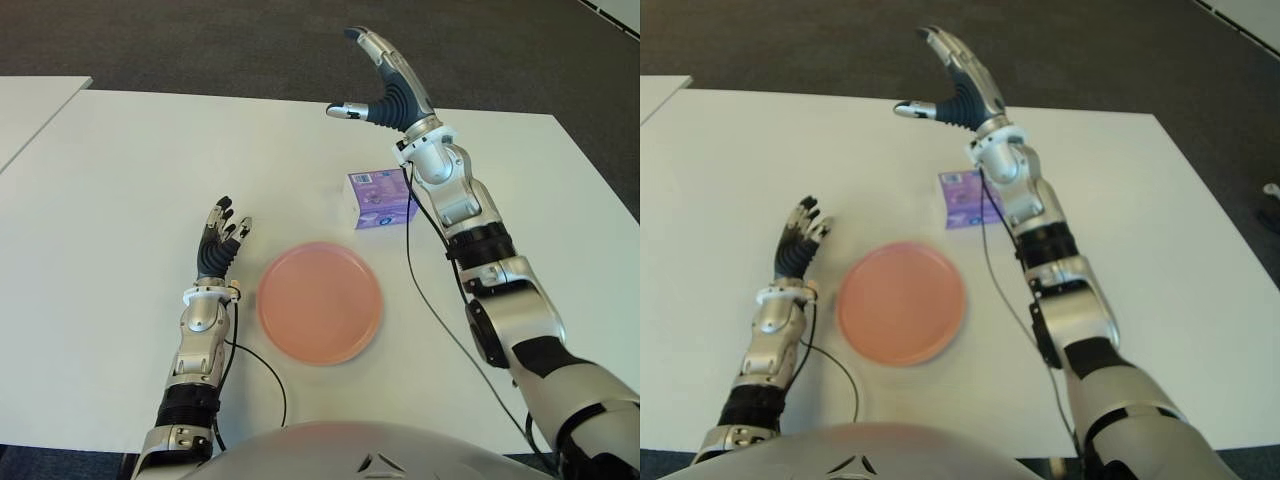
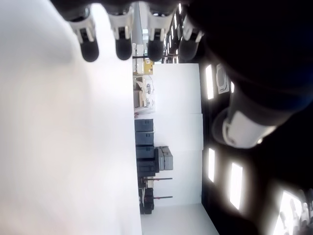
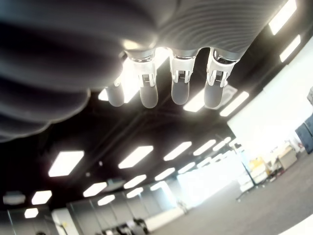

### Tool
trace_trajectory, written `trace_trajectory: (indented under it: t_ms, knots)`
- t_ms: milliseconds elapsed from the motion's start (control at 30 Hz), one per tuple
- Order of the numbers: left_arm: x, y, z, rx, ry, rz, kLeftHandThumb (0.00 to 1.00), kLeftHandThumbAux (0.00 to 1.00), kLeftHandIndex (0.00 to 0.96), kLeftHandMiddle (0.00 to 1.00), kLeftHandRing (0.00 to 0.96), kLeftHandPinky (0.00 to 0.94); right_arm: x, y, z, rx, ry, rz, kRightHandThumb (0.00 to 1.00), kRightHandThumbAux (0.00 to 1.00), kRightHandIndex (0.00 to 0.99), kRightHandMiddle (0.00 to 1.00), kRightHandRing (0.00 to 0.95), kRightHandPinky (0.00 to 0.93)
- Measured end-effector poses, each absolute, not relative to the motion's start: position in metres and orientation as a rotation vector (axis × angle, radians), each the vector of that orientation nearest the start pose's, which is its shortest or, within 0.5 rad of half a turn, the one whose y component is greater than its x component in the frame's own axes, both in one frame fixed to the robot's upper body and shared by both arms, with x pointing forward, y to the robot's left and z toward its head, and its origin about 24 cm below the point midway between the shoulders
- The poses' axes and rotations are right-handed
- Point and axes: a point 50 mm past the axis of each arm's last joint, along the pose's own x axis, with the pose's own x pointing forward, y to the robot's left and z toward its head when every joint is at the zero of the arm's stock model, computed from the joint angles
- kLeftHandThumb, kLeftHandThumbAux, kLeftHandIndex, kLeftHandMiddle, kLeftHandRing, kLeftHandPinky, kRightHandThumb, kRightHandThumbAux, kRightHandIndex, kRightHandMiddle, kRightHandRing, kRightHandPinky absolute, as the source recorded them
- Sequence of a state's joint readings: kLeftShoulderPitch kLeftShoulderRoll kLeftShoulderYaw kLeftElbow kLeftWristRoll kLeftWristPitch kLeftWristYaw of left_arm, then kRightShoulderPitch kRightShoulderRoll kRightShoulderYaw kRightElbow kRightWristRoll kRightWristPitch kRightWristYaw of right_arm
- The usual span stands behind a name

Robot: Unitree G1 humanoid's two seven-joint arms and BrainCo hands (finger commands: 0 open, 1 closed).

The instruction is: Put the tissue paper into the plate.

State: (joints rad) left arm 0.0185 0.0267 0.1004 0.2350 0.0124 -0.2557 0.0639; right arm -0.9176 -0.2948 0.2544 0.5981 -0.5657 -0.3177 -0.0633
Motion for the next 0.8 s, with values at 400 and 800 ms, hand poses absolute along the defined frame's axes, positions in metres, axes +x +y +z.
trace_trajectory:
  t_ms: [400,800]
  knots:
    - [0.240,0.183,0.007,0.040,-0.002,0.167,0.000,0.585,0.000,0.000,0.000,0.000,0.399,-0.098,0.154,-1.572,-0.487,0.563,0.462,0.161,0.000,0.000,0.000,0.000]
    - [0.235,0.185,0.003,0.039,0.010,0.174,0.000,0.600,0.000,0.000,0.000,0.000,0.410,-0.134,0.144,-1.827,-0.245,0.587,0.492,0.164,0.000,0.000,0.000,0.000]
